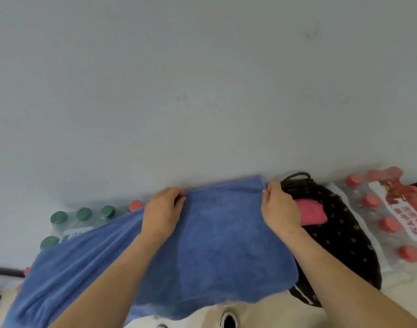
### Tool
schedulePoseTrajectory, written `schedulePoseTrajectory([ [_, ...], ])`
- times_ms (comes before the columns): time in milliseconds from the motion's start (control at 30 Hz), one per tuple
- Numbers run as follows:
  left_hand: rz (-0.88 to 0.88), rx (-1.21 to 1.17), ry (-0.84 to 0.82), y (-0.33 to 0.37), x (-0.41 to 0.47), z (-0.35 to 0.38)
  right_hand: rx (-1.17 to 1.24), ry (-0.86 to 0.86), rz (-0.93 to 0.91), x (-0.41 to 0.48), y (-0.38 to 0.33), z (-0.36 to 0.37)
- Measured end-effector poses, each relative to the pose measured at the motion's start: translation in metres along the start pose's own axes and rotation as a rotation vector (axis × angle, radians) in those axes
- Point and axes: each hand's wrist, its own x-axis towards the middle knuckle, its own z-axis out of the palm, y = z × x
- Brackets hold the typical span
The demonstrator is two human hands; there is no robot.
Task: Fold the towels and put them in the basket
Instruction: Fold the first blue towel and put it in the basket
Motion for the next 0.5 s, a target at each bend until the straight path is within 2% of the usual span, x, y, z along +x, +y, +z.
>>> schedulePoseTrajectory([
  [100, 0.162, 0.060, 0.004, -0.002, -0.009, 0.016, -0.094, -0.019, -0.020, -0.006, 0.012, 0.002],
  [200, 0.311, 0.195, -0.030, 0.008, -0.018, 0.026, -0.165, 0.073, -0.059, -0.009, 0.016, -0.006],
  [300, 0.248, 0.137, -0.119, 0.020, -0.025, 0.025, -0.132, 0.169, -0.363, -0.016, -0.016, -0.005],
  [400, 0.148, -0.061, -0.135, 0.018, -0.036, 0.014, -0.064, -0.009, -0.638, -0.041, -0.064, 0.020],
  [500, -0.007, -0.134, -0.010, -0.006, -0.058, -0.017, -0.169, -0.145, -0.733, -0.061, -0.097, 0.052],
])
